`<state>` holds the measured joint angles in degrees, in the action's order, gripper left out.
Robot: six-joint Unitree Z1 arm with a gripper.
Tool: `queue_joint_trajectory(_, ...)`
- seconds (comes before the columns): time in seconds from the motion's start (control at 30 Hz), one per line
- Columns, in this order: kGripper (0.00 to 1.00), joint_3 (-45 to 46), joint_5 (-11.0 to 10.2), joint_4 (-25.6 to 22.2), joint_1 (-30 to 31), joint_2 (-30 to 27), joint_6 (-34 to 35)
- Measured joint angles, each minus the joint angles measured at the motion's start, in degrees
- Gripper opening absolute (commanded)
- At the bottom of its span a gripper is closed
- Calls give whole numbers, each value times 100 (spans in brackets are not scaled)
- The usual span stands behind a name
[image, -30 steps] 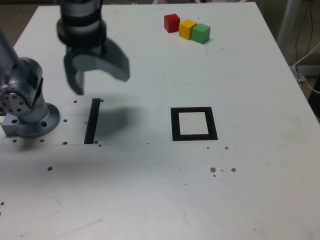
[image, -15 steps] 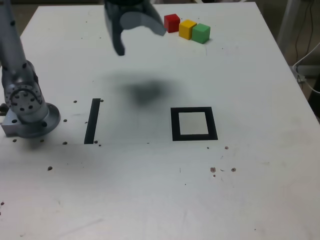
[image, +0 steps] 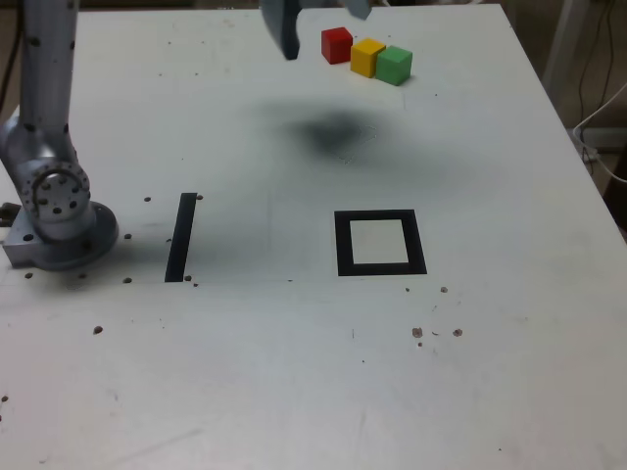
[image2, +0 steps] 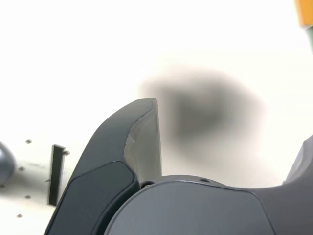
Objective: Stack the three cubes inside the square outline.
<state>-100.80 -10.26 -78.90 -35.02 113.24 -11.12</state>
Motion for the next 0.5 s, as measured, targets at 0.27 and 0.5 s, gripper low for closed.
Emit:
queue_joint_trajectory(0.27, 99, -888, 60, -262, -388, 784, -216)
queue_joint_trajectory(0.5, 99, -1494, 56, -426, -636, 1354, -355)
